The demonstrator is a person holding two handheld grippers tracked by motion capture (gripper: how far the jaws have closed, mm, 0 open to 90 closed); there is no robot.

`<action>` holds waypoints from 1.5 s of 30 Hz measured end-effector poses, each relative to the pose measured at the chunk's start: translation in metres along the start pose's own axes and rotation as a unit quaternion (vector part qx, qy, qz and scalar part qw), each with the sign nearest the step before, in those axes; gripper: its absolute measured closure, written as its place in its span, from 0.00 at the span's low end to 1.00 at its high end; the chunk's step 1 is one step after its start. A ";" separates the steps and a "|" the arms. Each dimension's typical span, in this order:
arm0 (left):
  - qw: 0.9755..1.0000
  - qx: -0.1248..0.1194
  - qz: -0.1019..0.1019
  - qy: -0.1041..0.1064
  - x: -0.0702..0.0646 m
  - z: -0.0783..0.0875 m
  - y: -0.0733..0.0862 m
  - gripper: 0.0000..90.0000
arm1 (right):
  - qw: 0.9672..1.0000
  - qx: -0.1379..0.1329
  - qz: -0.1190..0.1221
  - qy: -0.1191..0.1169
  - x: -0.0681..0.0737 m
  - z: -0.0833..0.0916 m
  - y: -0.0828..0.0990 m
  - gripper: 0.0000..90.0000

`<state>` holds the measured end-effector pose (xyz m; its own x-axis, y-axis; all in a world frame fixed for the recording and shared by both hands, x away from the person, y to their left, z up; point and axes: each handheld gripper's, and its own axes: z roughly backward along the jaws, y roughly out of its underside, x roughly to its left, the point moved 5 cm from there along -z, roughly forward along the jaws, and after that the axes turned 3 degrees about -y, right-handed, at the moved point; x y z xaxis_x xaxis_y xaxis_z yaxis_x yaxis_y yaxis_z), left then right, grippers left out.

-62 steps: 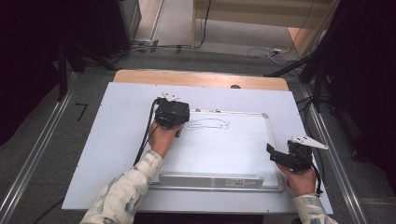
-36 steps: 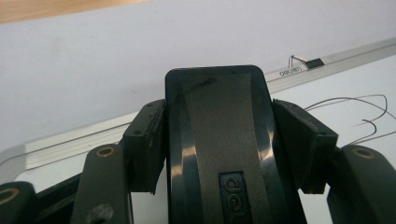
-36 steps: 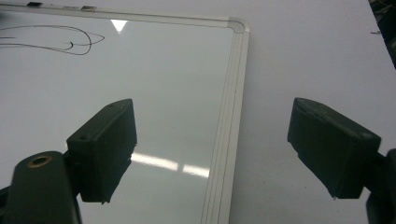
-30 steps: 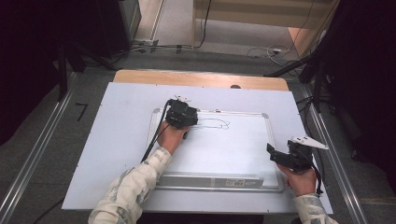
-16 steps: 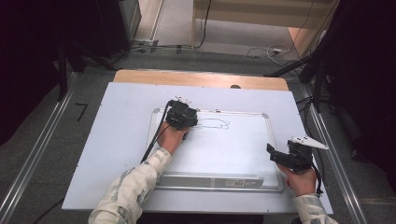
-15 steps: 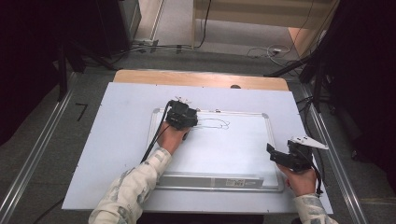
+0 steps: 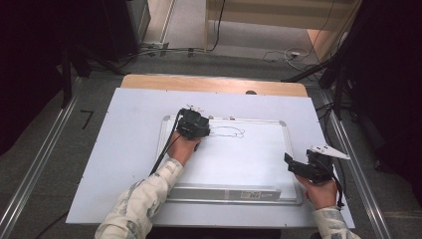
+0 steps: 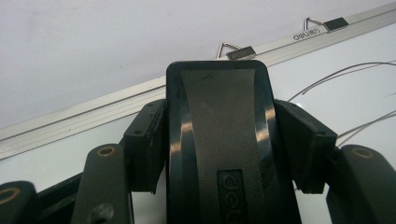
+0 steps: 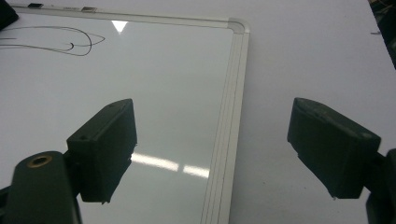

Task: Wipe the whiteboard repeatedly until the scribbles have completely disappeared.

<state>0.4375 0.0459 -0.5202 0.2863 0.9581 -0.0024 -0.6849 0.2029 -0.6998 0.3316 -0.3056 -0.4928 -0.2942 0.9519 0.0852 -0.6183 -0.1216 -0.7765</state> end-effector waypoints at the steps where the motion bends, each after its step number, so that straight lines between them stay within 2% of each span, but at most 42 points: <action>1: 1.000 -0.001 -0.001 0.000 0.000 0.001 0.000 0.44 | 1.000 0.000 0.000 0.000 0.000 0.000 0.000 0.16; 8: 1.000 0.006 0.004 0.003 0.000 0.005 0.003 0.44 | 1.000 0.001 0.001 0.001 0.000 0.000 0.000 0.16; 11: 1.000 0.005 0.000 0.003 -0.001 0.005 0.004 0.44 | 1.000 0.001 0.001 0.000 0.001 0.000 0.000 0.16; 14: 1.000 0.006 -0.013 0.001 -0.003 0.006 0.005 0.45 | 1.000 0.000 0.002 0.000 0.001 0.000 0.000 0.16; 22: 1.000 0.007 -0.027 0.004 -0.007 0.007 0.005 0.46 | 1.000 0.001 0.000 0.000 0.002 -0.001 0.000 0.16; 24: 0.999 0.008 -0.036 0.004 -0.010 0.006 0.004 0.46 | 1.000 0.001 0.001 0.000 0.002 -0.001 -0.001 0.16; 34: 0.999 0.007 -0.046 0.011 -0.020 0.002 0.000 0.46 | 1.000 0.001 0.003 0.000 0.003 -0.002 -0.001 0.16; 39: 0.999 0.008 -0.044 0.013 -0.018 0.003 0.001 0.46 | 1.000 0.001 0.002 0.000 0.002 -0.001 -0.001 0.16; 45: 0.999 0.008 -0.036 0.007 -0.005 0.008 0.006 0.46 | 1.000 0.001 0.000 0.002 -0.001 0.001 0.001 0.16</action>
<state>0.4271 0.0443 -0.5187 0.3449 0.9379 0.0366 -0.6727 0.2741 -0.6873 0.3305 -0.3067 -0.4930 -0.2911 0.9531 0.0825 -0.6196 -0.1221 -0.7754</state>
